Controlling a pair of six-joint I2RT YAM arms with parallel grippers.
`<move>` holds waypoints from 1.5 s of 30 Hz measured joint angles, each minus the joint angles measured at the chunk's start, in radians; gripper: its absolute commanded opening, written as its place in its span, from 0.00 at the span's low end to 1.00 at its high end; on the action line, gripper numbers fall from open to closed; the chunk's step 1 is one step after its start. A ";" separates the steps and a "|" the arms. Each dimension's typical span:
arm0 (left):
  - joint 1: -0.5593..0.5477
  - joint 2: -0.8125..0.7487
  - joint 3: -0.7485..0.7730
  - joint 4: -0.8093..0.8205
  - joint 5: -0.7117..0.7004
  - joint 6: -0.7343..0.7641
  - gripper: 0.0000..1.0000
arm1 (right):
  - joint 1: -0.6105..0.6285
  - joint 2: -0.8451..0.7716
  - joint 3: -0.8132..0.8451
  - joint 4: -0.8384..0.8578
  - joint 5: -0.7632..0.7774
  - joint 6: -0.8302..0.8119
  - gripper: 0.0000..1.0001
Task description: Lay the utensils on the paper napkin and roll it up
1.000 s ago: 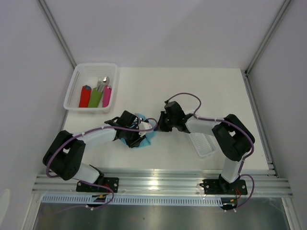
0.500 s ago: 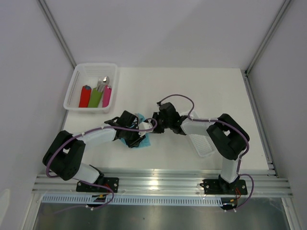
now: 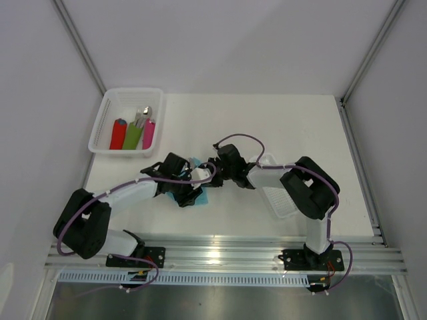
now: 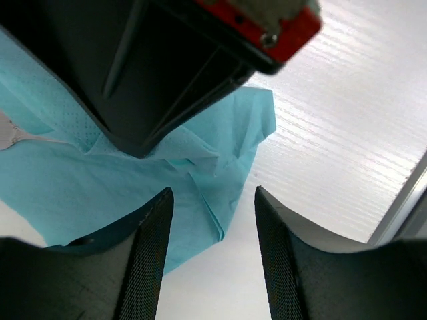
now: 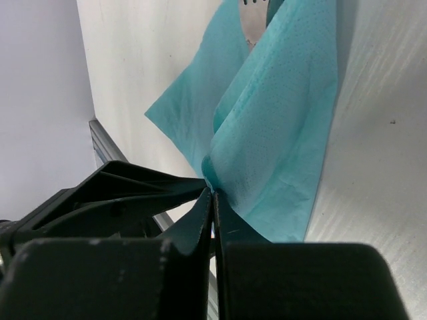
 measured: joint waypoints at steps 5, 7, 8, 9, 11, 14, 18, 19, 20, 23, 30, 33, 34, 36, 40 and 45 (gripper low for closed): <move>0.060 -0.039 0.007 -0.033 0.047 -0.005 0.56 | 0.000 0.000 0.009 0.012 -0.002 0.002 0.00; 0.107 -0.048 0.012 -0.051 0.073 -0.006 0.56 | 0.002 0.004 0.024 0.011 -0.002 0.001 0.00; 0.128 -0.052 0.013 -0.056 0.083 -0.006 0.57 | 0.004 0.009 0.035 0.011 -0.002 0.001 0.00; 0.150 -0.058 0.013 -0.061 0.091 -0.006 0.57 | 0.007 0.016 0.047 0.012 -0.002 0.001 0.00; 0.181 -0.067 0.013 -0.069 0.096 -0.006 0.60 | 0.014 0.032 0.072 0.013 -0.002 0.001 0.00; 0.191 -0.068 0.014 -0.074 0.101 -0.007 0.64 | 0.027 0.049 0.089 0.014 -0.002 0.001 0.00; 0.203 -0.068 0.015 -0.076 0.125 -0.014 0.67 | 0.040 0.074 0.108 0.004 0.000 0.001 0.00; 0.208 -0.068 0.015 -0.076 0.126 -0.015 0.68 | 0.042 0.083 0.115 0.003 0.000 0.001 0.00; 0.211 -0.068 0.015 -0.076 0.127 -0.015 0.68 | 0.043 0.093 0.122 0.003 0.000 0.001 0.00; 0.216 -0.067 0.015 -0.077 0.128 -0.016 0.69 | 0.051 0.133 0.145 0.003 0.001 0.002 0.00; 0.228 -0.064 0.017 -0.077 0.139 -0.023 0.71 | 0.077 0.191 0.164 -0.003 -0.002 0.007 0.35; 0.229 -0.048 0.026 -0.076 0.134 -0.035 0.71 | 0.079 0.193 0.165 0.005 -0.009 0.013 0.43; 0.229 -0.039 0.032 -0.075 0.129 -0.041 0.70 | 0.078 0.193 0.165 0.013 -0.011 0.019 0.44; 0.229 -0.022 0.042 -0.072 0.118 -0.045 0.68 | 0.076 0.193 0.163 0.025 -0.014 0.026 0.45; 0.229 0.008 0.064 -0.070 0.103 -0.061 0.63 | 0.074 0.193 0.150 0.049 -0.011 0.057 0.39; 0.229 0.035 0.077 -0.051 0.066 -0.072 0.57 | 0.072 0.192 0.120 0.068 0.016 0.098 0.04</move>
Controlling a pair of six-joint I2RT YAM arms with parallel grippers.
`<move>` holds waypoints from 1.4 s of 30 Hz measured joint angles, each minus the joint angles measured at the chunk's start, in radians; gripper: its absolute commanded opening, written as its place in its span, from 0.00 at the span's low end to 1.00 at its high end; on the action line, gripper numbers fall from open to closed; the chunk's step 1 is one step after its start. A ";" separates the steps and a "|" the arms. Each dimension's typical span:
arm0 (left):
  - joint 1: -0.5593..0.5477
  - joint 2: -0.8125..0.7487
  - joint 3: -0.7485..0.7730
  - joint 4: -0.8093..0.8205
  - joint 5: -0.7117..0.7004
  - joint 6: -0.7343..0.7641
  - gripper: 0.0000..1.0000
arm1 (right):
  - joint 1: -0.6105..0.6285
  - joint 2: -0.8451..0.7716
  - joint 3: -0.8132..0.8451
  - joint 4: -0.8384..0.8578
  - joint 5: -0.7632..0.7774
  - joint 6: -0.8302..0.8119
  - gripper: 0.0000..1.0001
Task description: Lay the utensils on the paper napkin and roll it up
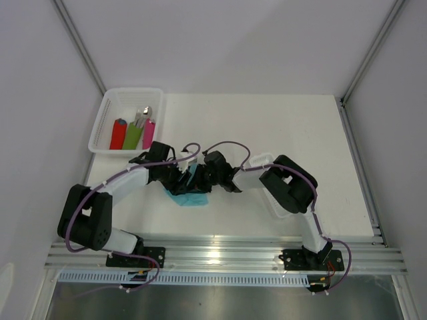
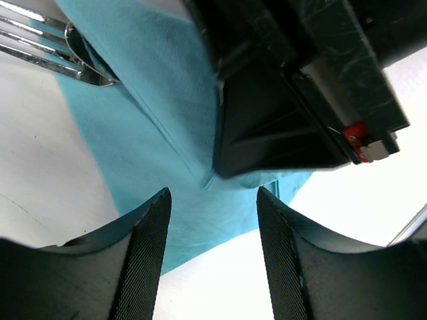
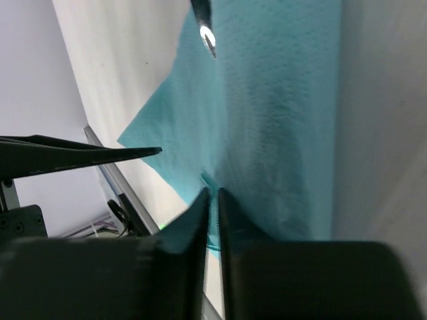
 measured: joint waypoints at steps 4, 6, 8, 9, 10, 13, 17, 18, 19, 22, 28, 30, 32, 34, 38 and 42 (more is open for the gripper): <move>0.000 0.022 0.002 0.011 -0.018 -0.006 0.55 | -0.002 0.000 -0.006 -0.005 0.020 0.023 0.00; 0.000 0.035 0.005 0.012 -0.030 -0.012 0.54 | -0.003 0.000 -0.006 -0.005 0.023 0.029 0.00; 0.000 0.049 0.011 0.017 -0.035 -0.013 0.54 | -0.004 0.000 -0.006 -0.006 0.024 0.035 0.00; 0.000 0.055 0.012 0.018 -0.039 -0.013 0.53 | -0.005 0.000 -0.006 -0.005 0.024 0.037 0.00; -0.001 0.058 0.013 0.019 -0.042 -0.013 0.53 | -0.005 0.000 -0.006 -0.004 0.024 0.039 0.00; -0.003 0.066 0.013 0.022 -0.058 -0.013 0.51 | -0.005 0.000 -0.006 -0.004 0.024 0.042 0.00; -0.008 0.081 0.019 0.023 -0.067 -0.013 0.49 | -0.005 0.000 -0.006 -0.004 0.024 0.042 0.00; -0.010 0.086 0.022 0.024 -0.068 -0.013 0.49 | -0.005 0.000 -0.006 -0.003 0.024 0.042 0.00; -0.011 0.090 0.024 0.024 -0.068 -0.013 0.49 | -0.005 0.000 -0.006 -0.003 0.024 0.042 0.00; -0.018 0.095 0.028 0.023 -0.066 -0.013 0.49 | -0.005 0.000 -0.006 -0.003 0.024 0.042 0.00; -0.024 0.095 0.029 0.000 -0.055 -0.012 0.48 | -0.005 0.000 -0.008 0.001 0.024 0.042 0.00; -0.025 0.095 0.030 -0.008 -0.054 -0.012 0.48 | -0.005 0.000 -0.009 0.003 0.026 0.042 0.00; -0.026 0.095 0.032 -0.015 -0.053 -0.013 0.45 | -0.005 0.000 -0.011 0.005 0.027 0.042 0.00; -0.028 0.097 0.034 -0.020 -0.052 -0.013 0.42 | -0.005 0.000 -0.015 0.008 0.027 0.043 0.00; -0.032 0.109 0.049 -0.032 -0.051 -0.013 0.45 | -0.005 0.000 -0.021 0.014 0.028 0.045 0.00; -0.034 0.127 0.075 -0.066 -0.051 -0.019 0.45 | -0.005 0.000 -0.024 0.020 0.029 0.046 0.00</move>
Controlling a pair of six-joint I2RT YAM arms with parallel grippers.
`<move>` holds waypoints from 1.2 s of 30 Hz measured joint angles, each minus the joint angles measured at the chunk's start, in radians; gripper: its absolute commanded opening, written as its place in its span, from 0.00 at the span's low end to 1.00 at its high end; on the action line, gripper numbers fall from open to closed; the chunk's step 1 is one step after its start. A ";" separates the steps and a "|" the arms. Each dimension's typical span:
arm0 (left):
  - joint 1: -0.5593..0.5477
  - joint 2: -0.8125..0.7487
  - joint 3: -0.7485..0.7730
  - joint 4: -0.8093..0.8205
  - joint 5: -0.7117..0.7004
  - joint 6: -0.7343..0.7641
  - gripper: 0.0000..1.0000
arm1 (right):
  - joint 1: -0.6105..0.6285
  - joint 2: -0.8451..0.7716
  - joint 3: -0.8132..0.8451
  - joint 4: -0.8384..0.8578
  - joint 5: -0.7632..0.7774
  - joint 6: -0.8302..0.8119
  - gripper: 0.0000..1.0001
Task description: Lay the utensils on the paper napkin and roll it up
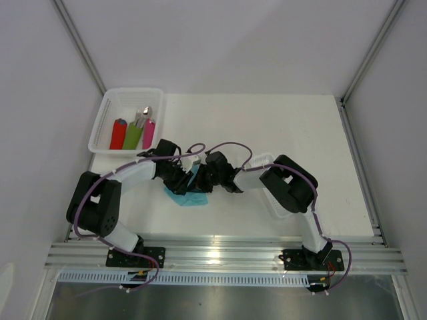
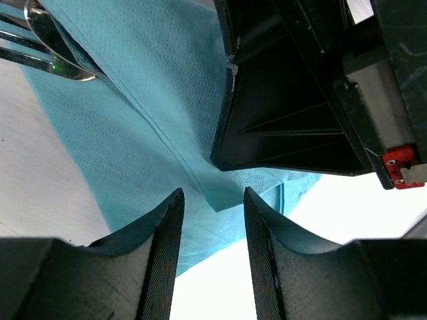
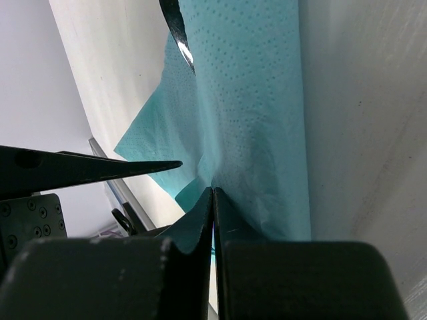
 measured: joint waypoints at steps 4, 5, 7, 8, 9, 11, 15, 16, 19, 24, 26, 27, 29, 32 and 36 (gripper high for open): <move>0.000 0.014 0.017 -0.029 0.001 -0.003 0.45 | 0.000 0.000 -0.002 0.005 0.001 0.001 0.00; 0.000 0.019 0.019 -0.036 0.004 -0.002 0.45 | 0.000 0.000 -0.003 0.006 0.001 0.001 0.00; -0.001 0.022 0.020 -0.048 0.006 0.002 0.48 | 0.000 0.000 -0.003 0.006 0.001 0.003 0.00; -0.001 0.020 0.020 -0.053 0.007 0.011 0.49 | 0.000 0.000 -0.003 0.006 0.001 0.004 0.00; -0.001 0.014 0.019 -0.053 0.006 0.023 0.52 | 0.000 0.000 -0.003 0.006 0.001 0.004 0.00; -0.001 -0.022 0.000 -0.039 0.003 0.067 0.58 | 0.000 0.000 -0.003 0.006 0.000 0.004 0.00; -0.001 -0.157 -0.052 -0.023 0.014 0.230 0.65 | 0.000 0.000 -0.003 0.006 -0.001 0.003 0.00; -0.001 -0.185 -0.059 -0.023 0.024 0.285 0.65 | 0.000 0.000 -0.003 0.006 0.000 0.003 0.00; -0.002 -0.226 -0.069 -0.024 0.043 0.443 0.65 | 0.000 0.000 -0.003 0.006 0.000 0.003 0.00; -0.006 -0.227 -0.091 -0.059 0.085 0.703 0.65 | 0.000 0.000 -0.003 0.006 0.000 0.004 0.00; -0.014 -0.227 -0.114 -0.062 0.084 0.784 0.65 | 0.000 0.000 -0.003 0.006 0.000 0.004 0.00; -0.018 -0.227 -0.122 -0.063 0.082 0.812 0.64 | 0.000 0.000 -0.003 0.006 0.000 0.005 0.00; -0.034 -0.227 -0.141 -0.058 0.077 0.872 0.60 | 0.000 0.000 -0.003 0.006 0.000 0.007 0.00; -0.061 -0.222 -0.158 -0.044 0.064 0.919 0.49 | 0.000 0.000 -0.004 0.008 0.000 0.009 0.00; -0.082 -0.195 -0.160 -0.015 0.046 0.954 0.45 | 0.000 0.000 -0.008 0.015 0.000 0.014 0.00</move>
